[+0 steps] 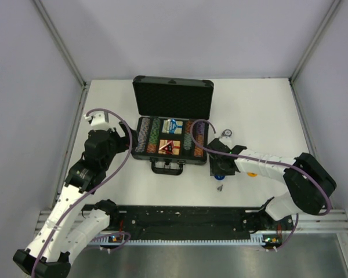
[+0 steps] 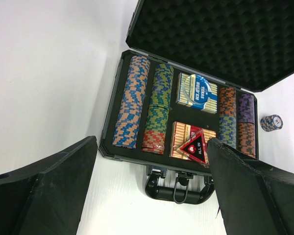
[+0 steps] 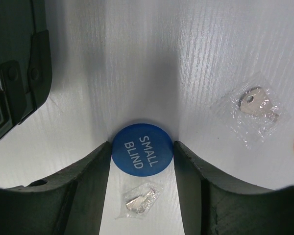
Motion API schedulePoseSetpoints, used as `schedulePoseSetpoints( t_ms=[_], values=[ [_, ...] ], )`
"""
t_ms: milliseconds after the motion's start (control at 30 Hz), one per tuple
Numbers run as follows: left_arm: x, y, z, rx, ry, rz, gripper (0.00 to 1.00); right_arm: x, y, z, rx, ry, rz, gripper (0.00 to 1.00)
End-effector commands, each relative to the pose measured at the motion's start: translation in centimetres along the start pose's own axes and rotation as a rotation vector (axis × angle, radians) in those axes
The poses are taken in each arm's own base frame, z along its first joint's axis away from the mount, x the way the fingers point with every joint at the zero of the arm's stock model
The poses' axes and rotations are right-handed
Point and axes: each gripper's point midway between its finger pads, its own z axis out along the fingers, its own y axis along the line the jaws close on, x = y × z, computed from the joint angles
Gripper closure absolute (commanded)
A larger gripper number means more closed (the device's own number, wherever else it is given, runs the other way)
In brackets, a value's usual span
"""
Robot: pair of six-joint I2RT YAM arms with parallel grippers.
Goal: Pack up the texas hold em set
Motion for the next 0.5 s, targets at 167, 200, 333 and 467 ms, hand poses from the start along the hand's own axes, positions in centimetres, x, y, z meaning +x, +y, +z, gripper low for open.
schedulePoseSetpoints(
  t_ms=[167, 200, 333, 467],
  values=[
    [-0.9, -0.1, 0.1, 0.003, -0.044, -0.016, 0.01, 3.6, -1.8, 0.7, 0.056, 0.134, -0.034, 0.53],
    [-1.0, -0.1, 0.1, 0.001, -0.046, -0.017, 0.01, 3.3, -1.6, 0.6, 0.053, 0.121, -0.03, 0.54],
    [-1.0, -0.1, 0.1, 0.002, -0.049, -0.016, 0.01, 0.9, -1.0, -0.6, 0.03, 0.036, -0.005, 0.53],
    [-1.0, 0.0, 0.1, -0.002, -0.048, -0.014, 0.01, -1.0, -0.4, -1.8, 0.013, -0.02, 0.014, 0.53]
  ],
)
